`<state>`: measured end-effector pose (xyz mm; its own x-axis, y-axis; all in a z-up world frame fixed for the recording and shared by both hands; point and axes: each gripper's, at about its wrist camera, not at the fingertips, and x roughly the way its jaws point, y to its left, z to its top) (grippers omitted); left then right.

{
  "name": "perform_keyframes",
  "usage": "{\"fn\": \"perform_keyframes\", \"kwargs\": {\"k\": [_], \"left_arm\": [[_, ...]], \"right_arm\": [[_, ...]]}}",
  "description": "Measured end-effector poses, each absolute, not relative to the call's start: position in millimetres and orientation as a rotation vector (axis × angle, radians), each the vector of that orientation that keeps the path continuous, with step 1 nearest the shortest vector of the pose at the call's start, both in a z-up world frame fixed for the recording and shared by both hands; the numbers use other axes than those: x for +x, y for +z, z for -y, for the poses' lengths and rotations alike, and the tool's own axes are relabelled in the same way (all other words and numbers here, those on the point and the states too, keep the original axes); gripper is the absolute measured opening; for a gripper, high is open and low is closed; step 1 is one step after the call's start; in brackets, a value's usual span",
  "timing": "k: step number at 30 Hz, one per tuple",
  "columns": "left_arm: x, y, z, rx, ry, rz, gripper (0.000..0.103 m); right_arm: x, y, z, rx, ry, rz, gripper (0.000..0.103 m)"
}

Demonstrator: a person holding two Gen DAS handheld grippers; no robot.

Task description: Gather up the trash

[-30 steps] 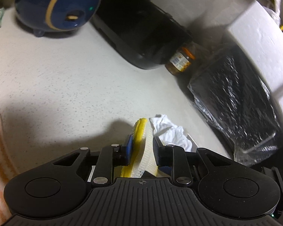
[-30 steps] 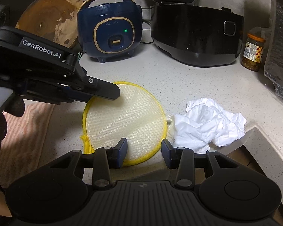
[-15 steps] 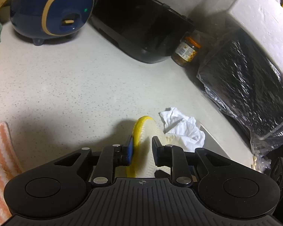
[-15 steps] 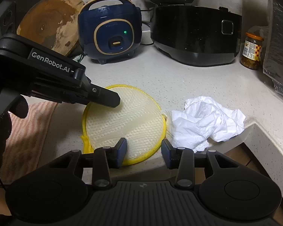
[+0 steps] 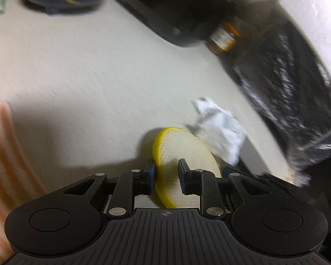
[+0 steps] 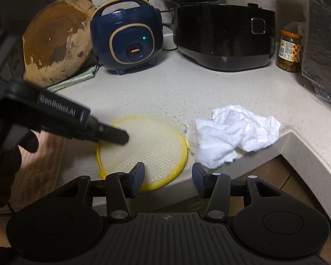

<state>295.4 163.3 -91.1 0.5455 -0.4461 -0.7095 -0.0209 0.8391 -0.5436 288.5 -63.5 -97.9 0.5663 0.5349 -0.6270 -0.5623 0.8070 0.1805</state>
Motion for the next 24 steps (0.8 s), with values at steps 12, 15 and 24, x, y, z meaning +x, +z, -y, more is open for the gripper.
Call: {"fn": "perform_keyframes", "kwargs": {"k": [12, 15, 24], "left_arm": [[302, -101, -146, -0.563, -0.246, -0.929, 0.032], [295, -97, -149, -0.591, -0.258, -0.884, 0.023], [258, -52, -168, -0.568, -0.171, -0.668, 0.017]], "right_arm": [[287, -106, 65, -0.065, 0.635, -0.694, 0.061], [288, -104, 69, -0.062, 0.638, -0.690, 0.061], [276, -72, 81, -0.109, 0.645, -0.532, 0.060]]}}
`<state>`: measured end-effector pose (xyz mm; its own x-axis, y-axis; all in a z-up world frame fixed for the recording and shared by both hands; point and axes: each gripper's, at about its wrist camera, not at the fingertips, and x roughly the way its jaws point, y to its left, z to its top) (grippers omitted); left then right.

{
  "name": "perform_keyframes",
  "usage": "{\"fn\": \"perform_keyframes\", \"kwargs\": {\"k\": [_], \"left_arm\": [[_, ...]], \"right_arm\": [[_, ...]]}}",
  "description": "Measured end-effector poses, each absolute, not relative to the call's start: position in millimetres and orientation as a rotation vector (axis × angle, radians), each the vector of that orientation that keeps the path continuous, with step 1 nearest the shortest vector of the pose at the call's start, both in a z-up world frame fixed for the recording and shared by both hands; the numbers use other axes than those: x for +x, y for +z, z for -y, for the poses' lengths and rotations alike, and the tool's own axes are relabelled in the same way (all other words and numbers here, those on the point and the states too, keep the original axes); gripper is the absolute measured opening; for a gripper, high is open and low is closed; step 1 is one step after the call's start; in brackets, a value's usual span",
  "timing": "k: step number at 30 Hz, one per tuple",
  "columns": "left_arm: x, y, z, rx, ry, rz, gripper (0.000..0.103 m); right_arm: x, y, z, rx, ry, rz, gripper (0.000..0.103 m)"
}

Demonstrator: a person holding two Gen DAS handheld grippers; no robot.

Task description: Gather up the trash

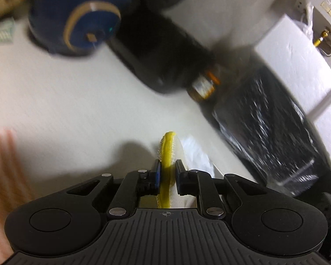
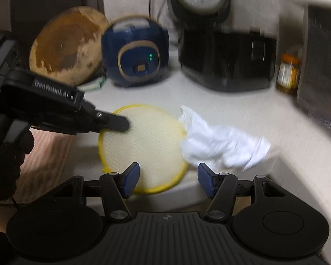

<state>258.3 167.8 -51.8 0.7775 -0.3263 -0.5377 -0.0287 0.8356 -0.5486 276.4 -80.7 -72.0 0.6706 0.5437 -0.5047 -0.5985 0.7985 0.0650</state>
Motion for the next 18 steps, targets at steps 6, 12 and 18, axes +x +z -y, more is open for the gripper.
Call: {"fn": "perform_keyframes", "kwargs": {"k": [6, 12, 18], "left_arm": [[240, -30, -174, -0.460, -0.063, -0.634, 0.017], [230, -23, -176, -0.439, -0.071, -0.629, 0.017], [226, -27, -181, -0.449, -0.132, -0.659, 0.017]], "right_arm": [[316, -71, 67, -0.174, 0.506, -0.529, 0.069], [359, -86, 48, -0.147, 0.444, -0.706, 0.031], [323, -58, 51, 0.013, 0.562, -0.717, 0.011]]}}
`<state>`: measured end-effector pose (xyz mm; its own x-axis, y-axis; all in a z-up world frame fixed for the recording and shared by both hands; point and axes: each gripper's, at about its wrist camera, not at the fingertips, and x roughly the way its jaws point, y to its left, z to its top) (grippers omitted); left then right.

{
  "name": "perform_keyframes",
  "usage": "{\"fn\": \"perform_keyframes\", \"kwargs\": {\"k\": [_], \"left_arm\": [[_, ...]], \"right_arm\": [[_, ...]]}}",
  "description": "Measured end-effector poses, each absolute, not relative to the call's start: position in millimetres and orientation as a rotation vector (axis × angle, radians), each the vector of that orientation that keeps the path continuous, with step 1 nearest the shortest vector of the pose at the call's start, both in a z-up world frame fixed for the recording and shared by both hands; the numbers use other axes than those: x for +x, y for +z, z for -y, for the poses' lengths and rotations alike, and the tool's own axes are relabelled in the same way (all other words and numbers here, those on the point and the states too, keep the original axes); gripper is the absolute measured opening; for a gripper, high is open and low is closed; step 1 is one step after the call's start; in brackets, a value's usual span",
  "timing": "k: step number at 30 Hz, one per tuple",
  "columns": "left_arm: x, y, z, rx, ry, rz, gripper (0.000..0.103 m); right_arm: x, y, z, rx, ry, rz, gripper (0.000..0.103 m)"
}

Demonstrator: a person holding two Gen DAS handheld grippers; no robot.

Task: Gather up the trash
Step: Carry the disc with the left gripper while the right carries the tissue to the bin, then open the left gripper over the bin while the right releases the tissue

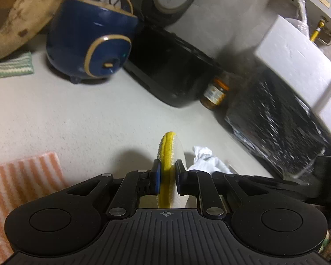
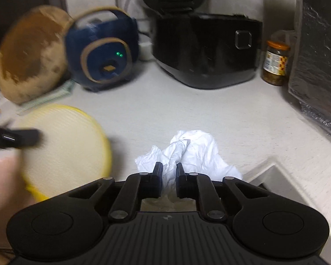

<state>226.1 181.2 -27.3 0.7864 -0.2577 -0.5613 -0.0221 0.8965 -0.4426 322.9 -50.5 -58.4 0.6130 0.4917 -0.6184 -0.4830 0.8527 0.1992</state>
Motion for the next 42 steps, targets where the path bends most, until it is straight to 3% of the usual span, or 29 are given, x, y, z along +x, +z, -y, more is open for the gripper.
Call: {"fn": "perform_keyframes", "kwargs": {"k": [6, 13, 24, 29, 42], "left_arm": [[226, -33, -158, -0.459, -0.335, -0.709, 0.017], [239, -36, -77, -0.368, -0.518, -0.831, 0.017], [236, -106, 12, -0.258, -0.412, -1.063, 0.017], [230, -173, 15, -0.229, -0.249, -1.219, 0.017], [279, -425, 42, -0.665, -0.111, -1.399, 0.020]], "right_arm": [[265, -56, 73, 0.128, 0.494, -0.713, 0.011], [217, -86, 141, 0.224, 0.279, -0.772, 0.011], [166, -135, 250, 0.322, 0.127, -0.864, 0.011], [165, -148, 286, 0.353, 0.108, -0.869, 0.011], [187, -224, 287, 0.241, 0.192, -1.010, 0.011]]}}
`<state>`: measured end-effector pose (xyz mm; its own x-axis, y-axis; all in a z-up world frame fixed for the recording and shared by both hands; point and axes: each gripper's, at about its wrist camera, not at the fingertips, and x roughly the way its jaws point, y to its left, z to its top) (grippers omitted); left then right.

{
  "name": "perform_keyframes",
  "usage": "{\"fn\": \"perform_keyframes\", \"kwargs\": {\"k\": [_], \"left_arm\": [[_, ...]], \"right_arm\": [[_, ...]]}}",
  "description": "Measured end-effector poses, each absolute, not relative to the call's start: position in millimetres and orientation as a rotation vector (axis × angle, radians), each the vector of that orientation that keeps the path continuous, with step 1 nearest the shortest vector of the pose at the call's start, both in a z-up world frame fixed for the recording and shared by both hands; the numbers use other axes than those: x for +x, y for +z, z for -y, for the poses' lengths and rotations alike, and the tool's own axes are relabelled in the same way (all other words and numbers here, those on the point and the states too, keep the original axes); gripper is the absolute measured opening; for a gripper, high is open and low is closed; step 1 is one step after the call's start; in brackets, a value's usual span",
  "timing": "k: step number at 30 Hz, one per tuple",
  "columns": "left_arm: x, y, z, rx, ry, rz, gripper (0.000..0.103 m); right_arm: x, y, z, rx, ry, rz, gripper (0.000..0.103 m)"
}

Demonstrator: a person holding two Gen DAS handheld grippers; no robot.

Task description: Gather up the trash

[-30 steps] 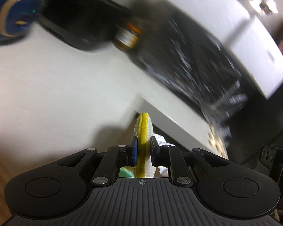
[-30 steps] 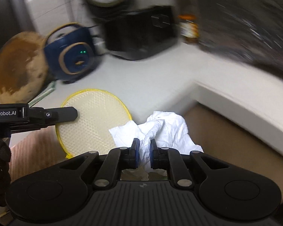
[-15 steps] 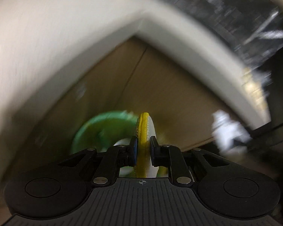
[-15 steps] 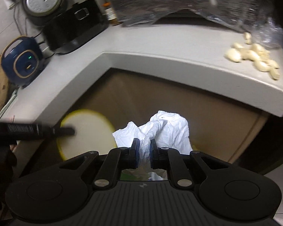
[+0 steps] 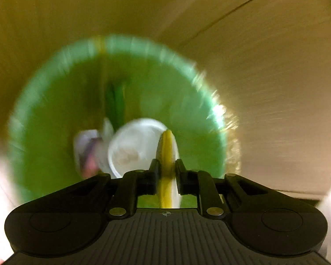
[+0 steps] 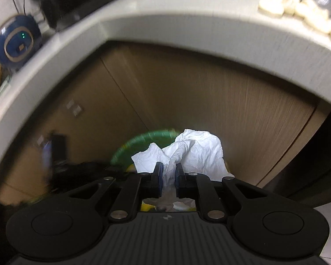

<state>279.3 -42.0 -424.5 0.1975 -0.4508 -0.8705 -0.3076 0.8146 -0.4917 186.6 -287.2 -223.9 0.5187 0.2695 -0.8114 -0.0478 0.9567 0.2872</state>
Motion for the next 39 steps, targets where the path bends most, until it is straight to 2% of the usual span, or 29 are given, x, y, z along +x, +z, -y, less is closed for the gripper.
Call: {"fn": "perform_keyframes", "kwargs": {"k": [3, 7, 10, 16, 20, 29, 32, 34, 39], "left_arm": [[278, -452, 41, -0.661, -0.053, -1.414, 0.022], [266, -442, 27, -0.685, -0.020, -1.364, 0.022], [253, -405, 12, -0.644, -0.005, -1.312, 0.022], [226, -317, 9, -0.348, 0.029, -1.269, 0.022], [212, -265, 6, -0.271, 0.011, -1.219, 0.022], [192, -207, -1, -0.275, 0.016, -1.166, 0.022], [190, -204, -2, -0.270, 0.009, -1.159, 0.022], [190, -200, -2, -0.259, 0.007, -1.152, 0.022], [193, -191, 2, -0.205, -0.029, -1.119, 0.022]], "right_arm": [[186, -234, 290, 0.220, 0.203, -1.051, 0.011], [189, -247, 296, 0.194, 0.206, -1.088, 0.011], [202, -263, 294, 0.230, 0.232, -1.124, 0.011], [244, -307, 266, 0.317, 0.340, -1.197, 0.011], [275, -348, 240, 0.259, 0.357, -1.276, 0.011], [299, -410, 209, 0.105, 0.284, -1.396, 0.012], [302, -413, 210, 0.113, 0.261, -1.415, 0.019], [301, -407, 213, 0.145, 0.247, -1.402, 0.033], [294, -383, 221, 0.169, 0.220, -1.352, 0.036]]}}
